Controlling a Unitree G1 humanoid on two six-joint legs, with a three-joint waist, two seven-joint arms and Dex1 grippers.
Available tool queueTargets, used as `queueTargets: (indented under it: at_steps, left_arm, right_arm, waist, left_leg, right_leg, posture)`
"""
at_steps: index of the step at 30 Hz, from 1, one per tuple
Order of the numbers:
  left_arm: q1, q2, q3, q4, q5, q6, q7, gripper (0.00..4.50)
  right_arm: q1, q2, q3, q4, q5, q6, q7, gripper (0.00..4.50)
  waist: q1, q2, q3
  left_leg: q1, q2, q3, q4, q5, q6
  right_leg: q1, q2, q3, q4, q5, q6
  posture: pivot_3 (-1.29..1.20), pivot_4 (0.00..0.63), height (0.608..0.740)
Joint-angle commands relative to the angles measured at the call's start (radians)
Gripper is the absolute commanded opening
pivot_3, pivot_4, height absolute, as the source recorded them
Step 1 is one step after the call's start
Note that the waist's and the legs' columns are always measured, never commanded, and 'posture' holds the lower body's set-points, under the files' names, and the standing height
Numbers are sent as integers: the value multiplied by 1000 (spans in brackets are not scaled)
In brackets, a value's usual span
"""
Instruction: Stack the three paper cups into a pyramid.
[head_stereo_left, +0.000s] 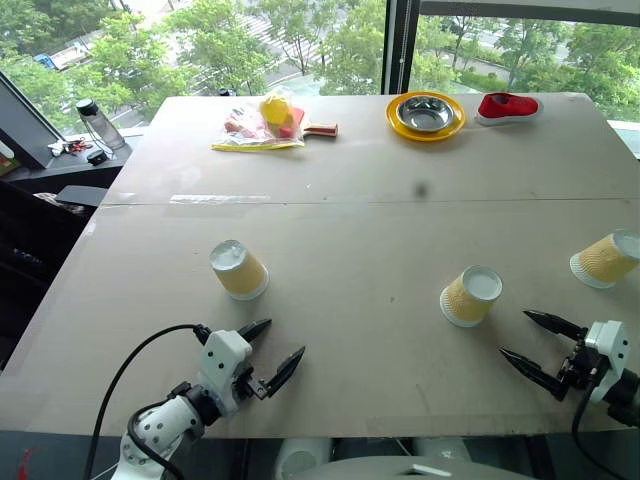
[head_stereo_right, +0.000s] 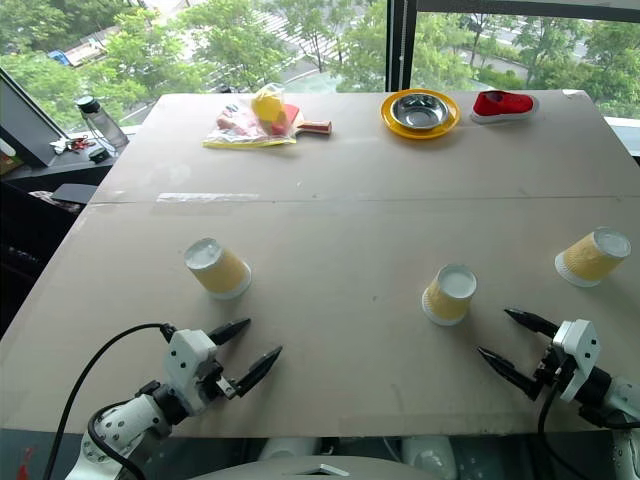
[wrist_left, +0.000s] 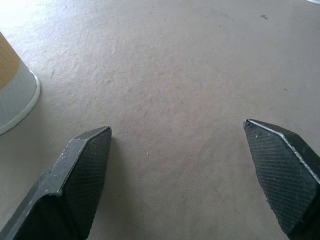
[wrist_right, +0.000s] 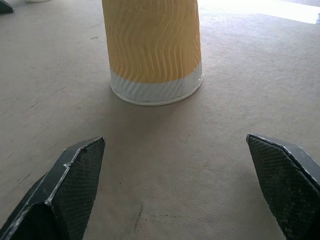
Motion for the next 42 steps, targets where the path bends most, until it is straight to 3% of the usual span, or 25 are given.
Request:
queueTargets:
  at_steps: [1,8,29,38,42]
  left_arm:
    - [-7,6,-9,-55,-23,63,11,4352]
    - [-2,3,-19,-128,-38,143,29,4352]
    - [-5,39,-15,-112,-62,123,-68,4352]
    - [-149,150,31,-229,-262,260,-172,4352]
    - [-233,256,56,-315,-390,390,-213,4352]
  right_arm:
    - [8,5,-10,-30,12,-19,-3,4500]
    - [5,14,-7,-21,10,-30,-2,4500]
    - [-1,14,0,-62,16,-14,-18,4500]
    - [-58,29,38,-248,32,106,-148,4500]
    - [-117,37,74,-305,53,173,-183,4500]
  waist:
    - [0,0,0]
    - [-3,-3,2]
    - [-2,-5,3]
    - [-3,-5,3]
    - [-4,-6,4]
  left_leg:
    - [0,0,0,0,0,0]
    - [-1,0,0,0,0,0]
    - [-1,0,0,0,0,0]
    - [-1,0,-1,0,0,0]
    - [-1,0,-2,0,0,0]
  right_leg:
    - [0,0,0,0,0,0]
    - [0,0,0,0,0,0]
    - [0,0,0,0,0,0]
    - [0,0,-1,0,0,0]
    - [-1,1,-2,2,0,0]
  posture:
    - [0,150,740]
    - [0,150,740]
    - [0,150,740]
    - [0,150,740]
    - [0,150,740]
